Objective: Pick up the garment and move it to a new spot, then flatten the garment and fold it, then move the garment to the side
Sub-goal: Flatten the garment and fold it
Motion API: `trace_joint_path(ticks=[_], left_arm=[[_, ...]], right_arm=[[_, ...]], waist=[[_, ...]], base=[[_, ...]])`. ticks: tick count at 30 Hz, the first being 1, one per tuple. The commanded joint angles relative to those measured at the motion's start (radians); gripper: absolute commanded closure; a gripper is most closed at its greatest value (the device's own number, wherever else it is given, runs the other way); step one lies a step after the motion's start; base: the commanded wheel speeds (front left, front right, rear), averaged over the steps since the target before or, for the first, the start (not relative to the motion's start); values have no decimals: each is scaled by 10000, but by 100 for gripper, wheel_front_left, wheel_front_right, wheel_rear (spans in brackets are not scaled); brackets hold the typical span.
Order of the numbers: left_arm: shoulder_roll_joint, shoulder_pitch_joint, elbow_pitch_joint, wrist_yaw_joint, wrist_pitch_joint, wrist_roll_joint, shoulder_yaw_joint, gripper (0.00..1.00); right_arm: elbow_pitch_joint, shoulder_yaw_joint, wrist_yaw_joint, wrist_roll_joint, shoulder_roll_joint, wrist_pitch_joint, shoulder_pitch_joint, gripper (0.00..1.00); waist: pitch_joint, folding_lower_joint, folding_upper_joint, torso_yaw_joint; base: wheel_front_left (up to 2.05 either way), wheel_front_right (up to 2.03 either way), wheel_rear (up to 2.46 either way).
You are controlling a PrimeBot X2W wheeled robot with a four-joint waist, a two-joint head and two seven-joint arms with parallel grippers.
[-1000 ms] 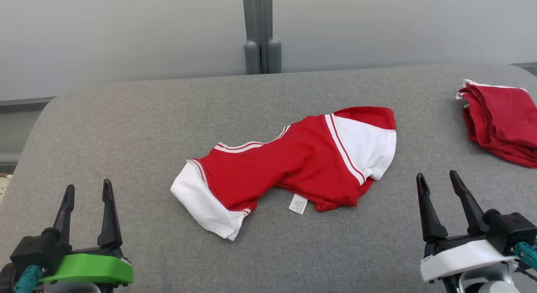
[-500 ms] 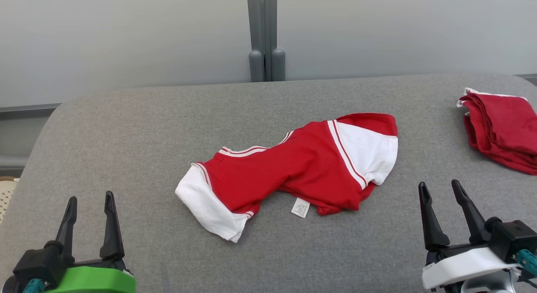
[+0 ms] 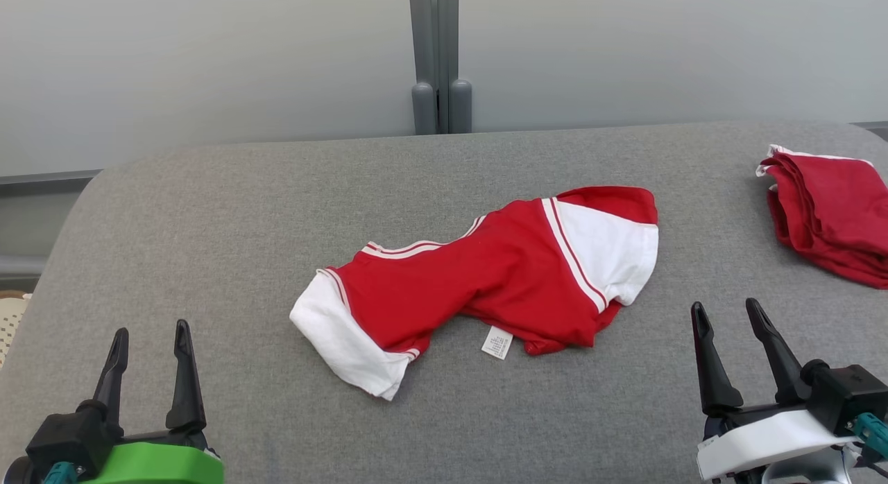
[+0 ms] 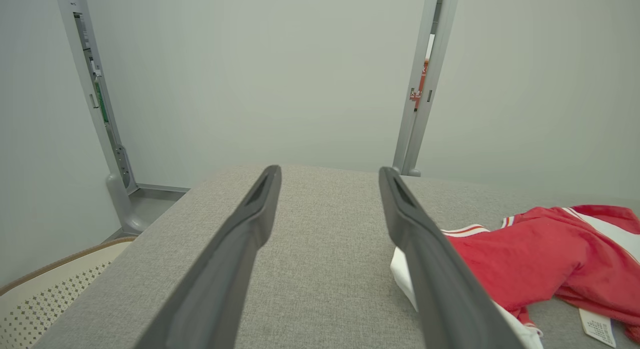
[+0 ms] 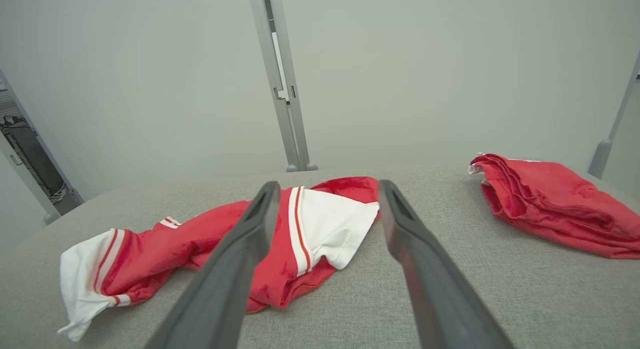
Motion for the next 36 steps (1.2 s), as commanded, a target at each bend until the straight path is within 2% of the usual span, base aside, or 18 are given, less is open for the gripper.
trace_joint_path(ticks=[1, 36], left_arm=[[-10, 141, 26, -50, -31, 59, 51, 0], [-207, 5, 234, -250, -32, 329, 239, 0]], right_arm=[[-45, -19, -15, -72, 7, 27, 151, 0], [153, -141, -15, -35, 46, 35, 118, 0]], waist=[[6, 0, 0, -3], [91, 0, 0, -37]], base=[[0, 0, 0], [0, 0, 0]])
